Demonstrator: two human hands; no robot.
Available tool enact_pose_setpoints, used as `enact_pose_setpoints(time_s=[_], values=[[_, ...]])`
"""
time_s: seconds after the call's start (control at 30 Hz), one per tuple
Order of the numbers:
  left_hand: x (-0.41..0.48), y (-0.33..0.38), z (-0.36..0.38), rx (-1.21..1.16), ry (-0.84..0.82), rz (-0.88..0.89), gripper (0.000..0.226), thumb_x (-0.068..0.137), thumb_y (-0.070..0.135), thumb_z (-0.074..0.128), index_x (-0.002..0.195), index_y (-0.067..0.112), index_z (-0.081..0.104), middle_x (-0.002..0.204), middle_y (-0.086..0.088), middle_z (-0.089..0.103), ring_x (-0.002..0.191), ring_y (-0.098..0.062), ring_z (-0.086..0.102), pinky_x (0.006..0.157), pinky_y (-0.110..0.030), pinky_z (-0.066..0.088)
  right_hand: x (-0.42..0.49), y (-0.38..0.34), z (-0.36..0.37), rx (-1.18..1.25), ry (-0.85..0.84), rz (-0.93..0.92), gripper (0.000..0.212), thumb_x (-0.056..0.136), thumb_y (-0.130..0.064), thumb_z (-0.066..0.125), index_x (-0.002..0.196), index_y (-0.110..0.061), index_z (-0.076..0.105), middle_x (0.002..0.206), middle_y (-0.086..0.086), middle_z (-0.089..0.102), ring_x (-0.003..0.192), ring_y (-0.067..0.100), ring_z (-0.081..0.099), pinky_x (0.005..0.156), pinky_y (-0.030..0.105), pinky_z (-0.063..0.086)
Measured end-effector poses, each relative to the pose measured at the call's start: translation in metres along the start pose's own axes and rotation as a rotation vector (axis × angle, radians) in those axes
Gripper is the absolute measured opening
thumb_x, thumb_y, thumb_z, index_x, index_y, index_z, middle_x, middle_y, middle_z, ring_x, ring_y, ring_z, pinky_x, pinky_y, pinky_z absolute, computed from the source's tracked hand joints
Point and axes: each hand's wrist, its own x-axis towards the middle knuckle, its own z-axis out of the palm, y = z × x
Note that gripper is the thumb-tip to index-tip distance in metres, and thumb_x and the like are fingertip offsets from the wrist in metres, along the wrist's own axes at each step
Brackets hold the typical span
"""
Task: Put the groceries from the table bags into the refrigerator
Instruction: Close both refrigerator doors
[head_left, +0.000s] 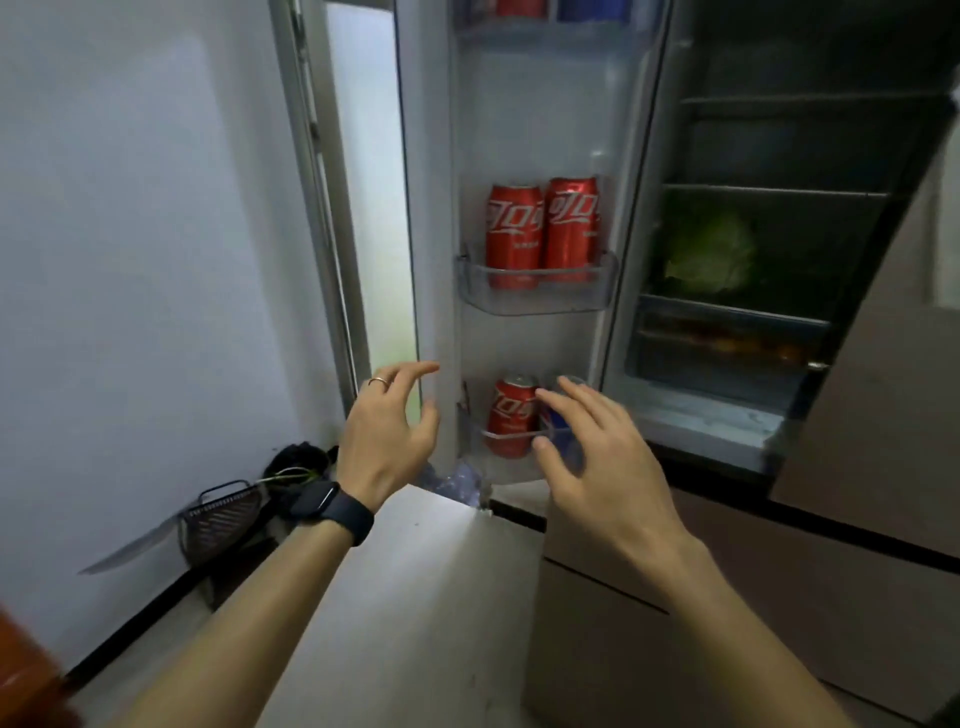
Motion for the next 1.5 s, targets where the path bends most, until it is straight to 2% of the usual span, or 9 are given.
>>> enact_pose_setpoints(time_s=[0.2,0.4,0.5,0.63,0.7,0.83,1.07,1.33,1.5], values=[[0.053,-0.073,0.006,-0.282,-0.018,-0.222,0.038,0.098,0.026,0.052,0.136,0.027,0.053,0.135,0.003,0.057,0.125,-0.015,0.051,0.106,-0.034,0.041,0.045,-0.064,0.081,0.125,0.19,-0.072,0.061,0.096,-0.034,0.059,0.152,-0.032,0.035,0.165,-0.011,0.011,0.147,0.016,0.026,0.111,0.039,0.038],[0.093,-0.108,0.047,-0.573,-0.226,-0.44,0.046,0.106,0.035,0.038,0.149,0.021,0.04,0.151,-0.005,0.044,0.139,-0.019,0.04,0.117,-0.034,0.029,0.082,-0.071,0.152,-0.022,0.193,-0.048,0.08,0.096,-0.032,0.06,0.159,-0.025,0.011,0.167,-0.003,-0.006,0.147,0.024,0.028,0.109,0.043,0.043],[0.108,-0.117,0.064,-0.608,-0.34,-0.476,0.051,0.107,0.039,0.027,0.153,0.016,0.032,0.158,-0.002,0.033,0.146,-0.019,0.029,0.116,-0.029,0.02,0.087,-0.06,0.172,-0.121,0.193,-0.044,0.081,0.094,-0.021,0.062,0.159,-0.016,0.014,0.167,0.007,-0.005,0.145,0.03,0.03,0.106,0.048,0.045],[0.121,-0.132,0.097,-0.694,-0.423,-0.5,0.06,0.091,0.069,0.026,0.117,0.027,0.061,0.131,-0.006,0.061,0.126,-0.028,0.052,0.112,-0.046,0.036,0.088,-0.051,0.177,-0.179,0.177,-0.079,0.078,0.097,-0.021,0.06,0.159,-0.016,0.012,0.167,0.007,-0.011,0.148,0.03,0.022,0.11,0.039,0.037],[0.119,-0.134,0.108,-0.708,-0.405,-0.52,0.074,0.085,0.08,0.023,0.119,0.027,0.061,0.129,-0.003,0.062,0.12,-0.023,0.055,0.11,-0.044,0.038,0.086,-0.05,0.175,-0.174,0.168,-0.104,0.078,0.098,-0.022,0.059,0.159,-0.017,0.01,0.166,0.005,-0.012,0.15,0.028,0.021,0.108,0.034,0.036],[0.095,-0.109,0.083,-0.688,-0.366,-0.441,0.055,0.106,0.049,0.021,0.14,0.014,0.046,0.138,-0.002,0.05,0.122,-0.011,0.044,0.101,-0.024,0.028,0.075,-0.045,0.169,-0.168,0.196,-0.128,0.075,0.099,-0.02,0.057,0.158,-0.013,0.012,0.167,0.007,-0.011,0.152,0.025,0.014,0.113,0.037,0.035],[0.039,-0.095,0.066,-0.695,-0.386,-0.349,0.043,0.101,0.046,0.046,0.14,0.026,0.046,0.134,0.001,0.058,0.123,-0.015,0.054,0.107,-0.036,0.045,0.031,-0.031,0.153,-0.152,0.323,-0.069,0.073,0.1,-0.01,0.049,0.158,-0.009,0.004,0.166,0.012,-0.008,0.152,0.031,0.014,0.113,0.057,0.035],[-0.043,-0.024,0.065,-0.582,-0.279,-0.121,0.045,0.1,0.032,0.055,0.143,0.031,0.044,0.12,0.019,0.054,0.113,-0.003,0.053,0.09,-0.021,0.047,-0.027,-0.002,0.11,-0.083,0.463,0.164,0.062,0.103,-0.011,0.031,0.158,-0.011,0.004,0.167,0.007,-0.006,0.154,0.017,0.002,0.123,0.035,0.013],[-0.068,0.011,0.09,-0.488,-0.264,-0.003,0.049,0.099,0.032,0.057,0.146,0.028,0.042,0.127,0.011,0.058,0.11,0.002,0.053,0.088,-0.023,0.053,-0.052,0.033,0.073,-0.075,0.499,0.298,0.07,0.1,-0.012,0.038,0.159,-0.025,0.003,0.167,-0.003,0.0,0.152,0.02,0.013,0.121,0.046,0.02]])
